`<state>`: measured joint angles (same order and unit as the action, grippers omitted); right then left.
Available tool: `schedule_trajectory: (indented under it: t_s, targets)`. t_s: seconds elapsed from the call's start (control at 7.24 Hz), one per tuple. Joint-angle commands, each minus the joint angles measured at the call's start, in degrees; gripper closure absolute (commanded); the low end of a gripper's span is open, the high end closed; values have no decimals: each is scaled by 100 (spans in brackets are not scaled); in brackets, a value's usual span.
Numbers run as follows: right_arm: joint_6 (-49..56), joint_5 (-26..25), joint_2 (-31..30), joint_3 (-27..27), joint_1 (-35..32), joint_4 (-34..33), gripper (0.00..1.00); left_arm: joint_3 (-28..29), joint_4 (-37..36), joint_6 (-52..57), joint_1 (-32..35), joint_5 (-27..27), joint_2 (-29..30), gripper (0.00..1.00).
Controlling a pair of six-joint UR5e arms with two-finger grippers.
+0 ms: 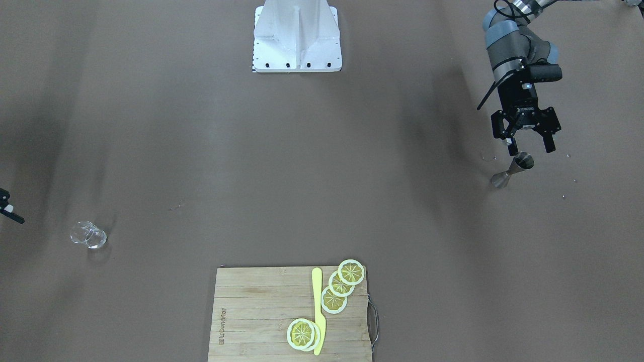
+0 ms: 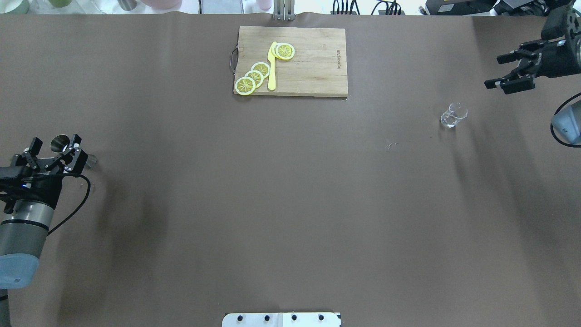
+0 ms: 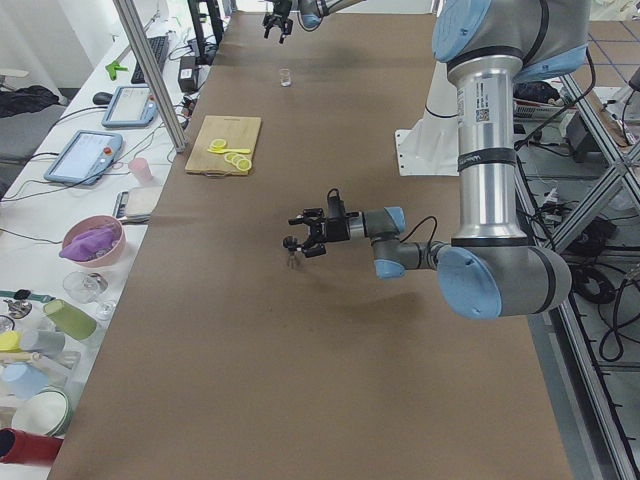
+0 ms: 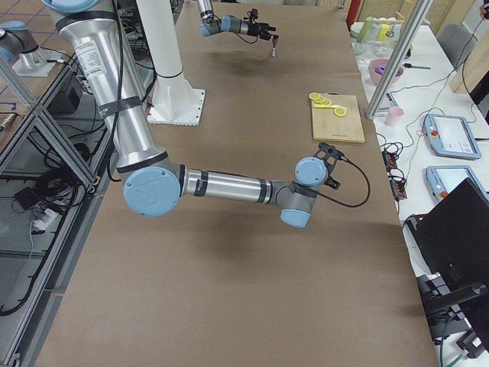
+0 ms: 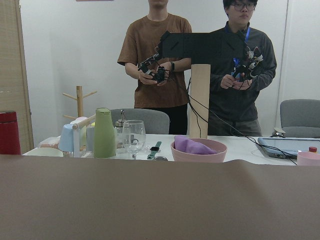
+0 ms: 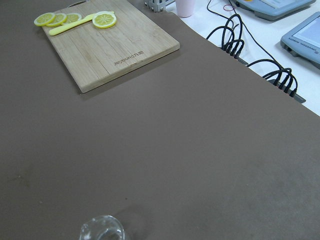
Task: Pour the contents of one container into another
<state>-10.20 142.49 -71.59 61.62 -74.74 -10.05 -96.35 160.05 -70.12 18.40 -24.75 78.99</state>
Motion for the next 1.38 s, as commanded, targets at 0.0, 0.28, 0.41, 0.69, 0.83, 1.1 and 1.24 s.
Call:
schedule_trajectory:
  t_s: [0.0, 0.28, 0.41, 0.69, 0.83, 1.1, 1.24]
  targets:
    - [27, 77, -336, 7, -364, -58, 0, -786, -26, 374, 110, -483, -296, 3]
    - [27, -36, -713, 16, -726, -111, 0, -1139, -26, 1381, 487, -1221, -261, 3]
    - [27, -2, -742, 164, -900, -738, 0, -1271, -26, 1892, 733, -1703, -191, 3]
    - [35, -55, -1014, 674, -1077, -2232, 0, -1308, -471, 2860, 1610, -3221, 517, 3]
    - [35, -124, -1015, 728, -1121, -2795, 0, -1308, -909, 3185, 2093, -3951, 921, 3]
    - [44, -711, -1006, 1156, -1035, -4303, 0, -1264, -1989, 3662, 2763, -4982, 1642, 3]
    - [96, -731, -997, 1620, -1025, -5487, 0, -1272, -2674, 3672, 2853, -5326, 1959, 3]
